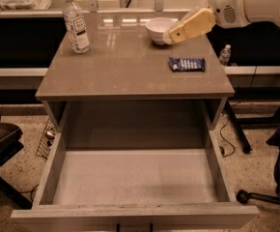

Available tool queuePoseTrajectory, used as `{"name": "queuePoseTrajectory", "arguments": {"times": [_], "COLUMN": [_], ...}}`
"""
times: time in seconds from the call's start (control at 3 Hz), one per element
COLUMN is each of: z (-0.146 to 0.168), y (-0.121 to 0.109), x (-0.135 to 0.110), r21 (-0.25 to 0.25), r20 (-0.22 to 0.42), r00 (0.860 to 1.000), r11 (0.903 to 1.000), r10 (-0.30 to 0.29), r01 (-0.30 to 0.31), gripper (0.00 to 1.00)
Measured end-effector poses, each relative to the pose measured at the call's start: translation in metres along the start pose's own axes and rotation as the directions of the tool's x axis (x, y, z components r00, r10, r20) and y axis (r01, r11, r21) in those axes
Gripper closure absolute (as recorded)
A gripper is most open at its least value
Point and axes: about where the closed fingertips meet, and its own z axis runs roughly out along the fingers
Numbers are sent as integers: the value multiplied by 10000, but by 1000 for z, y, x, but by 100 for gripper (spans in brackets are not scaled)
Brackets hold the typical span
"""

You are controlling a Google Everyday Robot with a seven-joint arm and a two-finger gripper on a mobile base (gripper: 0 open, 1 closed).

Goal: Place blue plastic bottle into top drawer

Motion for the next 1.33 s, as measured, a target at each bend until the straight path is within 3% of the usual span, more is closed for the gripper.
{"name": "queuePoseTrajectory", "arguments": {"times": [0.33, 0.67, 1.33], "z": [0, 42, 187], "y": [0, 12, 20], "x": [0, -19, -60], "r21": [0, -143, -446], "r20": [0, 468, 1155], "r00": [10000, 9989, 9899], "r11": [10000, 9999, 9960], "r10": [0, -44, 819], "r01": [0, 51, -772], "gripper": [0, 0, 0]}}
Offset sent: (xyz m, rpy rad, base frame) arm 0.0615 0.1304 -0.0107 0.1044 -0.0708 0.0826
